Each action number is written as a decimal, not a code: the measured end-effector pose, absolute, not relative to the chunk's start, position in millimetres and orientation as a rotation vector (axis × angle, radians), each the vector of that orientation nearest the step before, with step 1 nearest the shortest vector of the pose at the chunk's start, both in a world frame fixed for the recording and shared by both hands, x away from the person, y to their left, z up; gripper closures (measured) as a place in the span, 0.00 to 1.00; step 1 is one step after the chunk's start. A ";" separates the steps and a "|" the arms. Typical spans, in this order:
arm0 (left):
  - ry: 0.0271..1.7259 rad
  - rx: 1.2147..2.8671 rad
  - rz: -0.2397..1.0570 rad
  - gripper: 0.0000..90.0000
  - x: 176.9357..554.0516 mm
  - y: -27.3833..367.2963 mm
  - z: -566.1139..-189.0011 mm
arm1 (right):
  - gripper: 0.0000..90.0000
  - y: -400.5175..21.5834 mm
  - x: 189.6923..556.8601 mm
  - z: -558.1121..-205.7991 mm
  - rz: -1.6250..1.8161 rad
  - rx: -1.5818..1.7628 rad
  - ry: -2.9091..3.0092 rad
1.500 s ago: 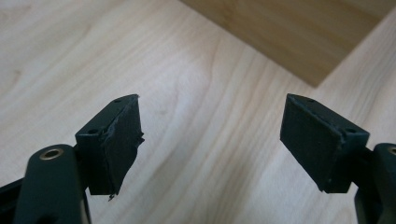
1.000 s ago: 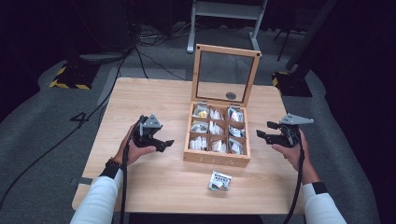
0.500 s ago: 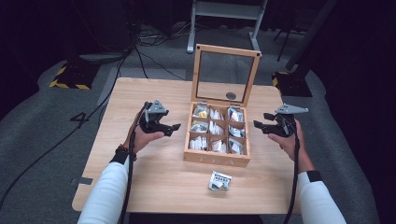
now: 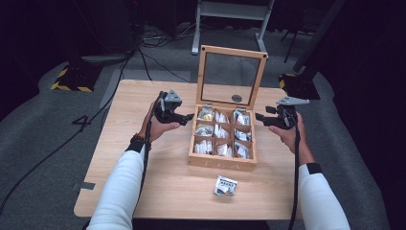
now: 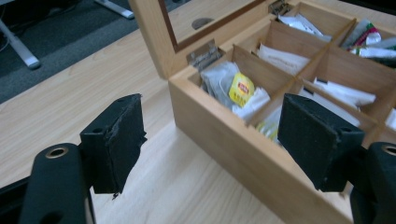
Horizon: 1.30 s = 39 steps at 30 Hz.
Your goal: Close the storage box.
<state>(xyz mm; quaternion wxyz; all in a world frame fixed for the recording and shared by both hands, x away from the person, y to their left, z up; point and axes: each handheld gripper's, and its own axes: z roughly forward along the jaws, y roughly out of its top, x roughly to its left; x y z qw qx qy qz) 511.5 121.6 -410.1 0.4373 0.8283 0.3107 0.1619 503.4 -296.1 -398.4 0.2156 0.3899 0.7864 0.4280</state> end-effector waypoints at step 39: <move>0.947 2.092 0.430 0.26 588.3 55.5 -409.7 | 0.37 -266.4 572.1 -413.5 1.148 1.230 2.197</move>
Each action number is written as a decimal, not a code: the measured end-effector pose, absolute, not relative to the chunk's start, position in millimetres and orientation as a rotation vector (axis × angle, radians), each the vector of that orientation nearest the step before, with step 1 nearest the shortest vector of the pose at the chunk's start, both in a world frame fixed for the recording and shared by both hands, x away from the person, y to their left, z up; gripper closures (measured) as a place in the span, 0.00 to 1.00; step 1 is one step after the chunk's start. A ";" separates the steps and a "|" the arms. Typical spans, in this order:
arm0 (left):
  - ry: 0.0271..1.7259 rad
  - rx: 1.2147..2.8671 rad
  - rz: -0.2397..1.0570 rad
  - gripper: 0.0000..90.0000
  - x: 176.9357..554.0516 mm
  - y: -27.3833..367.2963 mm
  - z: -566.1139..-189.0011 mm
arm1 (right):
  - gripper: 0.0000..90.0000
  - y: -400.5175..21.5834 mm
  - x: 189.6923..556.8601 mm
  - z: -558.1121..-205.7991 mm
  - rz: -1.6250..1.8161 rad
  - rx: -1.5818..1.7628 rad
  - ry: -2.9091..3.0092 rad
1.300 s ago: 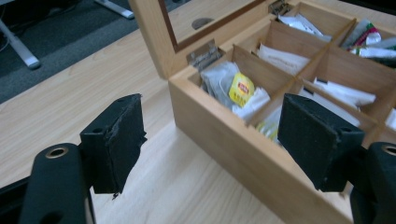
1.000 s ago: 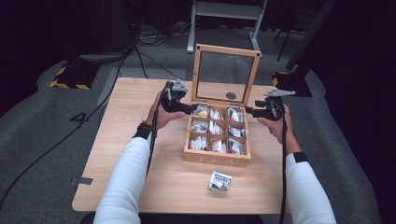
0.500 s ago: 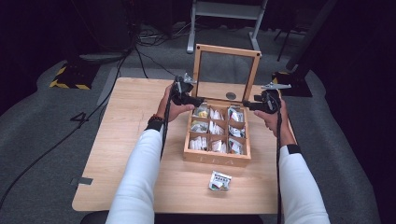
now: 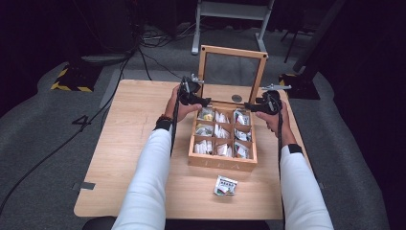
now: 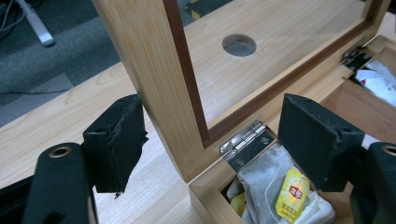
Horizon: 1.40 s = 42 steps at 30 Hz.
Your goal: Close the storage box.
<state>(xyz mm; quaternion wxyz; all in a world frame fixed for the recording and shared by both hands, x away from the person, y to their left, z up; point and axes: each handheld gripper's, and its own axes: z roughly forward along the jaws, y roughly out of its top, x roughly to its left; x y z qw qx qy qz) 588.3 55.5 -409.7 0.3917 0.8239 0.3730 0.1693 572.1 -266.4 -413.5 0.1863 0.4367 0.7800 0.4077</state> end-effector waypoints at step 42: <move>0.948 2.013 0.426 0.46 577.5 57.4 -398.4 | 0.65 -280.1 556.1 -410.7 1.338 1.208 2.078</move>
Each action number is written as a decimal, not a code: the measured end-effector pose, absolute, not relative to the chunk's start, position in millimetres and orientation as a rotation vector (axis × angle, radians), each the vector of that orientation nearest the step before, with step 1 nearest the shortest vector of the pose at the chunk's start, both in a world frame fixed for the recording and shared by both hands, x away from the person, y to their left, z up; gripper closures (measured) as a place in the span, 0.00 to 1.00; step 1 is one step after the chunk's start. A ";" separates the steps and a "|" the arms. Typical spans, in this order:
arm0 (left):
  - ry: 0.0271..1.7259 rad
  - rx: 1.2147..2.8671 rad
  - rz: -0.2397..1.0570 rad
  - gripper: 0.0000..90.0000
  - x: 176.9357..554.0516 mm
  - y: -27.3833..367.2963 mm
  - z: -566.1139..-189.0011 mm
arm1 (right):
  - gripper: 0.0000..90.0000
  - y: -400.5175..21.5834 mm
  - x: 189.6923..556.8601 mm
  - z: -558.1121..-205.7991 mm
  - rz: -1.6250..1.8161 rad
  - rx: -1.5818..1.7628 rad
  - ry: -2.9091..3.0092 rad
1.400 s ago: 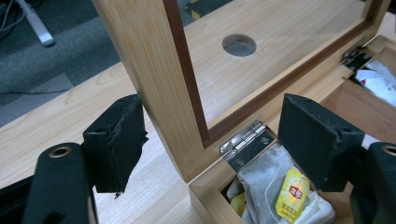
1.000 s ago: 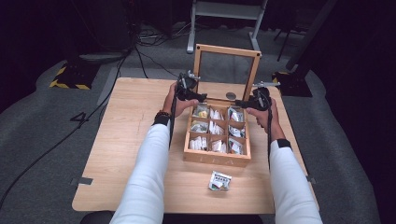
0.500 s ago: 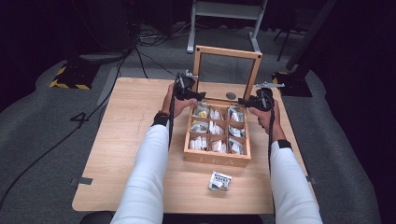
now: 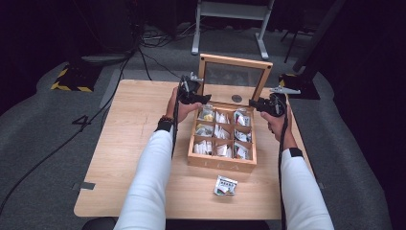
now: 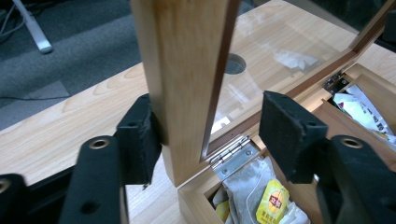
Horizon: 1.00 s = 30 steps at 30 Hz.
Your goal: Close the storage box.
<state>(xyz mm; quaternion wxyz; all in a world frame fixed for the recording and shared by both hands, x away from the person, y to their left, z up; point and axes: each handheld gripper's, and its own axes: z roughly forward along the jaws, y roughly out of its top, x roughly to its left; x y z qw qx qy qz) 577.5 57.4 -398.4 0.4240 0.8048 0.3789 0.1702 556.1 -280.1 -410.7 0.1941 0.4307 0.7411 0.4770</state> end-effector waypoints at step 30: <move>0.807 1.913 0.441 0.55 534.9 78.4 -372.2 | 0.65 -283.6 520.4 -393.7 1.347 1.113 2.066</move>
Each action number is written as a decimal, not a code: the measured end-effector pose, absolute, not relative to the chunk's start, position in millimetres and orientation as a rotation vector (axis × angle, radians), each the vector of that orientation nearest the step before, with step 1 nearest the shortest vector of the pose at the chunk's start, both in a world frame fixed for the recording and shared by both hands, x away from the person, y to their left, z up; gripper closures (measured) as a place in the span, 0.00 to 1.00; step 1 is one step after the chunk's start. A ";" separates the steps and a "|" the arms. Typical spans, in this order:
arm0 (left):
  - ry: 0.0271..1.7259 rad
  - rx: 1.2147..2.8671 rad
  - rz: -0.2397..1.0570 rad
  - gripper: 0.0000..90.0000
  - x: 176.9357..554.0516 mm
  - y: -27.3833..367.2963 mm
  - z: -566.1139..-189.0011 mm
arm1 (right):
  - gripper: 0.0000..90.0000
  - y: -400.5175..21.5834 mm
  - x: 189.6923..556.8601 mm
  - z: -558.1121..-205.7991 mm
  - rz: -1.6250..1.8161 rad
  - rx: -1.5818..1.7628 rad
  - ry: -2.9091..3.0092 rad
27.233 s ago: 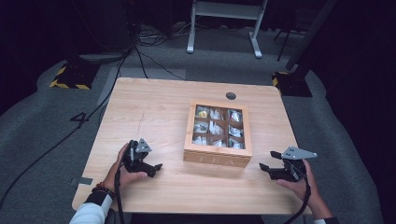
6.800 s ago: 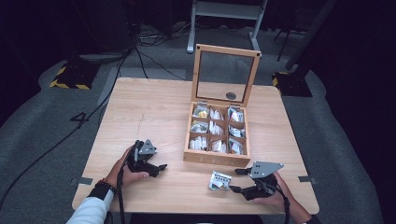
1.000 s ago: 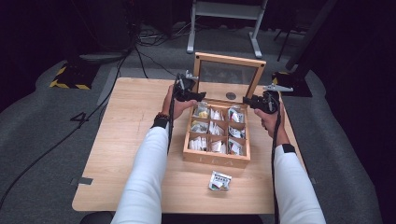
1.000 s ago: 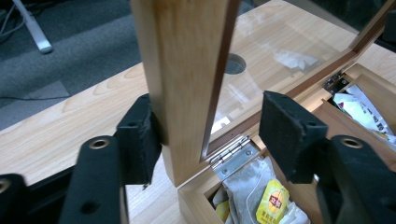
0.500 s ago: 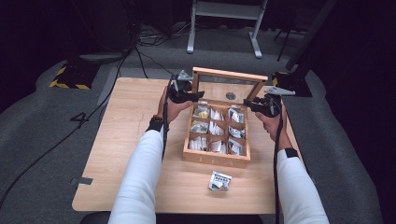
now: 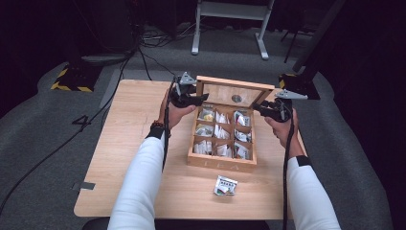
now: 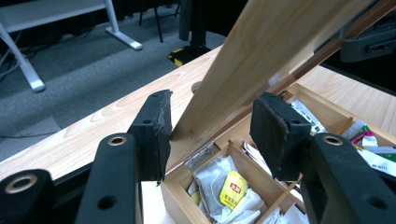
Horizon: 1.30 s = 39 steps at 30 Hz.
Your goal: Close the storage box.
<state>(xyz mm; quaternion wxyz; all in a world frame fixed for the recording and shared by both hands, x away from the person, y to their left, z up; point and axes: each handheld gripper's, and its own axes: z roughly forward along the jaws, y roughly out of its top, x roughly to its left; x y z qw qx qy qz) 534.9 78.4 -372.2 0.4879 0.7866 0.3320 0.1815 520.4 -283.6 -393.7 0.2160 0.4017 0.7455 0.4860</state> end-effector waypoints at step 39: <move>0.724 1.915 0.448 0.50 479.6 92.9 -375.1 | 0.63 -283.5 472.8 -389.7 1.304 0.960 2.114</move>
